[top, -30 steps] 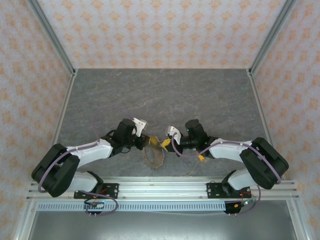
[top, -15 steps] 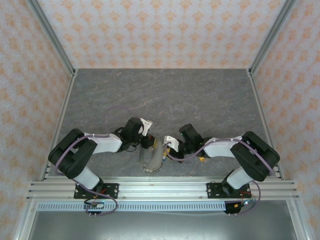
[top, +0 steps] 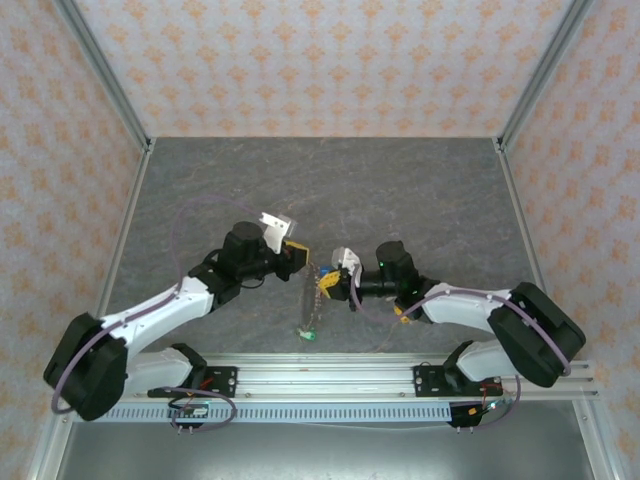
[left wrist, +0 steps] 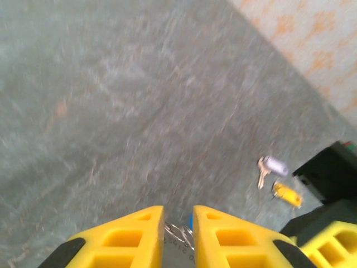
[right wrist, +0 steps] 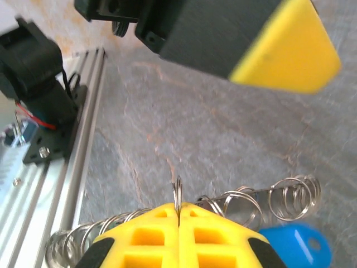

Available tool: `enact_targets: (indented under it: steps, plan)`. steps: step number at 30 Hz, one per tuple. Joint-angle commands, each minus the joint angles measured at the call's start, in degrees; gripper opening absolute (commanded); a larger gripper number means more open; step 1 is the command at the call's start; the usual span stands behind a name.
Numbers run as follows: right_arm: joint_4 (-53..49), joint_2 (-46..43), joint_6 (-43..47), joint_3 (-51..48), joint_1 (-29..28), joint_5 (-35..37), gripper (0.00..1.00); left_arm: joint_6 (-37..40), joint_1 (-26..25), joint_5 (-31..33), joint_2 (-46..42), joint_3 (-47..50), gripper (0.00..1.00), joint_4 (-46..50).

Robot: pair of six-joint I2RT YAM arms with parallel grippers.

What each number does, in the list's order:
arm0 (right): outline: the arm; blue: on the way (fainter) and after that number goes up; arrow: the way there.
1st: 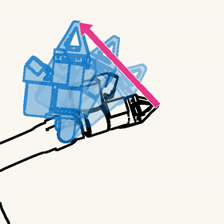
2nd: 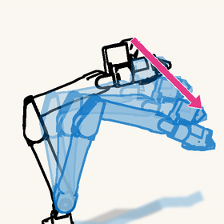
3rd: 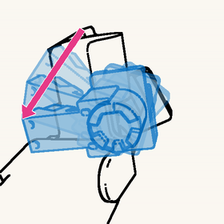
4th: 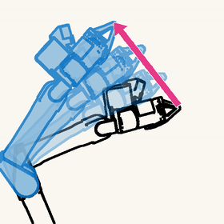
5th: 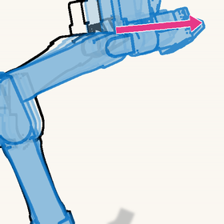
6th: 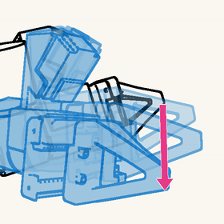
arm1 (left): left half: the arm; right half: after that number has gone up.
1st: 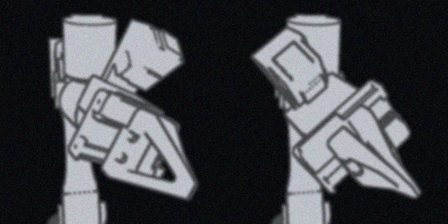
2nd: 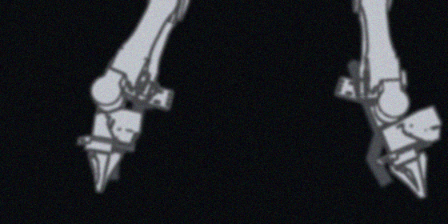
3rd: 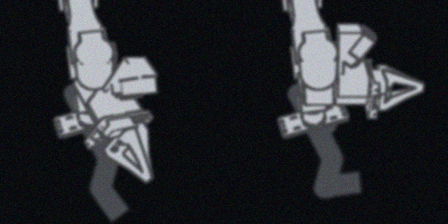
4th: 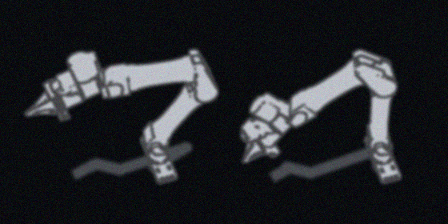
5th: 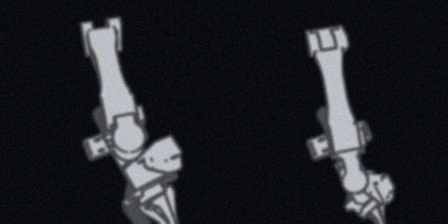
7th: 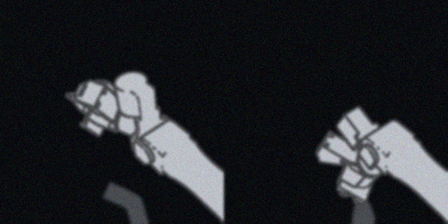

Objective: Put the keys on the keyring

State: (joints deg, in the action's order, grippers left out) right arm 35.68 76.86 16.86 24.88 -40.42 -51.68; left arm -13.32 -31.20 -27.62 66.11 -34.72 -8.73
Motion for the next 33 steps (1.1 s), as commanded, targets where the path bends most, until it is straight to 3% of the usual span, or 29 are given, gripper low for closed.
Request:
enact_targets:
  steps: [1, 9, 12, 15, 21, 28, 33]
  plan:
    - [6.6, -2.1, -6.7, 1.6, 1.7, -4.2, 0.0, 3.3, 1.9, -0.2, -4.8, -1.8, 0.22, 5.0]
    - [11.7, -5.0, -13.8, 1.3, 3.3, -2.6, 0.0, 11.1, 2.3, -9.3, -13.1, 0.6, 0.33, 4.0]
    - [8.7, -6.3, -11.4, 1.8, 3.6, -3.1, 0.0, 17.5, 2.1, -14.7, -13.3, -0.1, 0.34, 7.4]
    - [2.1, -7.6, -6.4, 3.4, 3.6, -3.1, 0.0, 23.0, 1.2, -16.0, -12.8, -1.2, 0.34, 11.4]
    - [-8.6, -8.3, 2.2, 7.5, 3.6, -4.1, 0.0, 25.3, -0.2, -16.6, -10.7, -1.9, 0.34, 10.8]
    - [-10.9, -6.3, 3.5, 9.5, 3.9, -5.6, 0.0, 26.4, -1.8, -15.1, -9.0, 0.1, 0.34, 6.0]
    - [-11.2, -5.5, 4.3, 10.2, 4.1, -7.6, 0.0, 30.0, -1.9, -13.8, -9.5, 0.4, 0.34, 7.8]
